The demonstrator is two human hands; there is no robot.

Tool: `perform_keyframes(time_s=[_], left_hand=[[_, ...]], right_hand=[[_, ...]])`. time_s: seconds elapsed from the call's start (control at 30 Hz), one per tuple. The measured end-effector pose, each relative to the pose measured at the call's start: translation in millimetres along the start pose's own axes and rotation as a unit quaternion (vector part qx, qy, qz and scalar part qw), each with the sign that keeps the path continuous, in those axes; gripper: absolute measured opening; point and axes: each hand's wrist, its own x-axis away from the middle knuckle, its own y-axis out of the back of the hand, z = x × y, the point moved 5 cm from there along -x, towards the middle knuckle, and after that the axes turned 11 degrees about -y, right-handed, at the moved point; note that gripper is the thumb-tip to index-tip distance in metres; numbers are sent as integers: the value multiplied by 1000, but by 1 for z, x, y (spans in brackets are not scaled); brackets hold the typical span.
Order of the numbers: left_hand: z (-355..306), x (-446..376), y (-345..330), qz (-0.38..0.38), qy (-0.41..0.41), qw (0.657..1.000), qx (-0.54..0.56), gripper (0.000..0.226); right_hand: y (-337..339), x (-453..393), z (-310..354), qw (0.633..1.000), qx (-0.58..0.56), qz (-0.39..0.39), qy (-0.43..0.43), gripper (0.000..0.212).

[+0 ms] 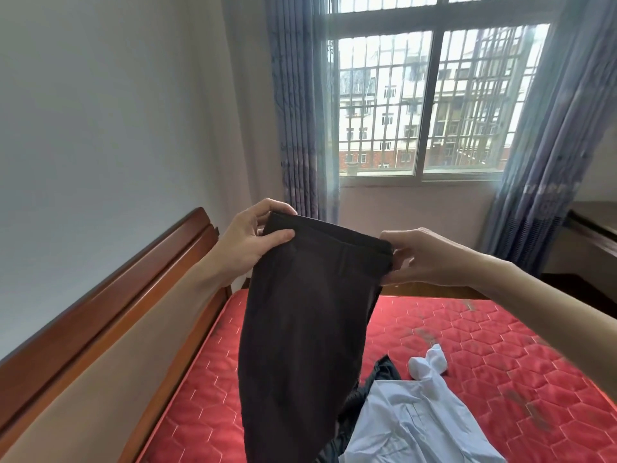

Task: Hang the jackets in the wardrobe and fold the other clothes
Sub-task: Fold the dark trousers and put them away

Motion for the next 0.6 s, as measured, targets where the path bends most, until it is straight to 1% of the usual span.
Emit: perform_keyframes(time_s=[0.1, 0.17, 0.23, 0.27, 0.37, 0.4, 0.43, 0.53, 0.57, 0.6], left_hand=[[-10, -3, -1, 30, -14, 998, -49, 30], [-15, -4, 2, 50, -11, 996, -73, 30], [-17, -4, 7, 55, -2, 995, -80, 28], [-19, -4, 9, 56, 2, 995, -83, 27], [-23, -6, 11, 62, -5, 994, -91, 26], [-25, -7, 13, 61, -8, 994, -94, 25], [-28, -8, 14, 57, -11, 994, -93, 25], [-33, -12, 13, 60, -16, 995, -81, 25], [-34, -12, 9, 67, -18, 994, -81, 24], [-34, -11, 3, 75, -16, 994, -84, 24]], right_hand=[[5, -3, 0, 1000, 2, -10, 7, 16], [11, -5, 3, 1000, 14, -13, 14, 11], [17, -7, 9, 999, 45, -14, 20, 4], [22, -7, 15, 997, 70, -21, 25, 8], [38, -9, 36, 986, 147, -39, 68, 31], [43, -9, 44, 982, 164, -47, 84, 34], [48, -8, 48, 979, 174, -57, 92, 31], [57, -5, 49, 980, 176, -63, 70, 24], [57, -4, 49, 981, 173, -57, 62, 26], [56, -3, 50, 983, 167, -53, 62, 32]])
